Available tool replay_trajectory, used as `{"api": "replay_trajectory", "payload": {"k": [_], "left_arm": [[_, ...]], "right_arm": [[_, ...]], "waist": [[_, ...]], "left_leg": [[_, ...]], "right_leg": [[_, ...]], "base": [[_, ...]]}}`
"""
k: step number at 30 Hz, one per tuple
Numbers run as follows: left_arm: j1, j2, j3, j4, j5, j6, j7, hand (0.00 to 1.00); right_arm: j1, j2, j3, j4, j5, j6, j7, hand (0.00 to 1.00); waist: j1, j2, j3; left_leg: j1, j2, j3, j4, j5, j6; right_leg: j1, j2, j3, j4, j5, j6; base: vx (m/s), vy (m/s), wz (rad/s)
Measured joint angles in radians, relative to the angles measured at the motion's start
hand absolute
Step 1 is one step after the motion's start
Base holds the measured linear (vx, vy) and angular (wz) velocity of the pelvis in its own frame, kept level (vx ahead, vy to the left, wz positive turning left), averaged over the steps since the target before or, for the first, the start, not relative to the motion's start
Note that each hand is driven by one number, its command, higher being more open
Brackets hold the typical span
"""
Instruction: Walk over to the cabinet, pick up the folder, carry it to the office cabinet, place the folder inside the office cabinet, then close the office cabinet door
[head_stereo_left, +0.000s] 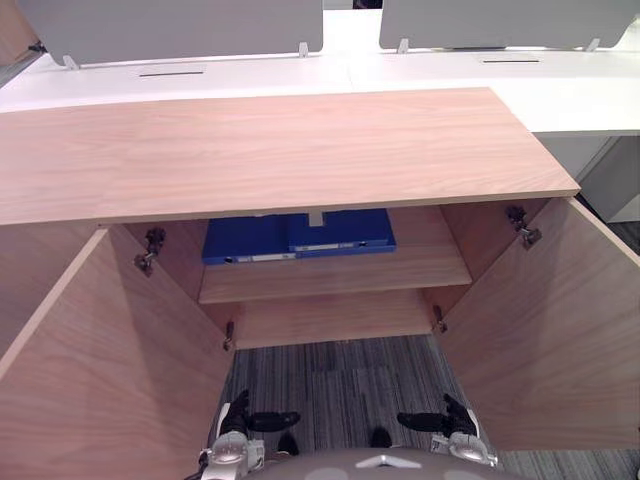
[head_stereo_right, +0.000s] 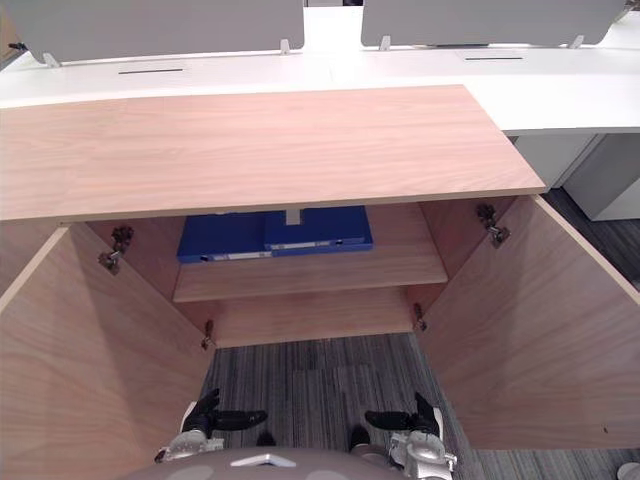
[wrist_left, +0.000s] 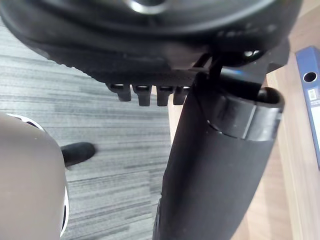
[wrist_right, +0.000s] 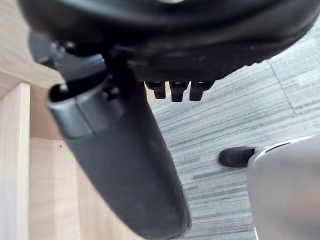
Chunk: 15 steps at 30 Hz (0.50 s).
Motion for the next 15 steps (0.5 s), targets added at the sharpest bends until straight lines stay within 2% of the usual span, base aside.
{"api": "replay_trajectory", "payload": {"k": [8,15], "left_arm": [[0.001,0.001,0.0,0.001,0.0,0.001,-0.001,1.0],[-0.028,0.004,0.014,0.001,0.0,0.002,0.006,1.0]], "right_arm": [[0.014,0.0,-0.103,-0.003,0.094,0.0,-0.015,1.0],[0.05,0.011,-0.304,-0.178,0.277,-0.024,-0.07,1.0]], "waist": [[-0.02,0.001,-0.001],[-0.058,0.005,-0.004]], "left_leg": [[0.036,-0.001,0.089,0.004,-0.034,0.0],[0.039,0.008,0.2,0.07,-0.104,-0.003]], "right_leg": [[-0.013,0.01,0.094,-0.007,0.002,0.001],[-0.053,0.023,0.221,-0.005,0.013,0.003]], "base": [[0.03,0.005,-0.35],[0.02,0.005,-0.54]]}}
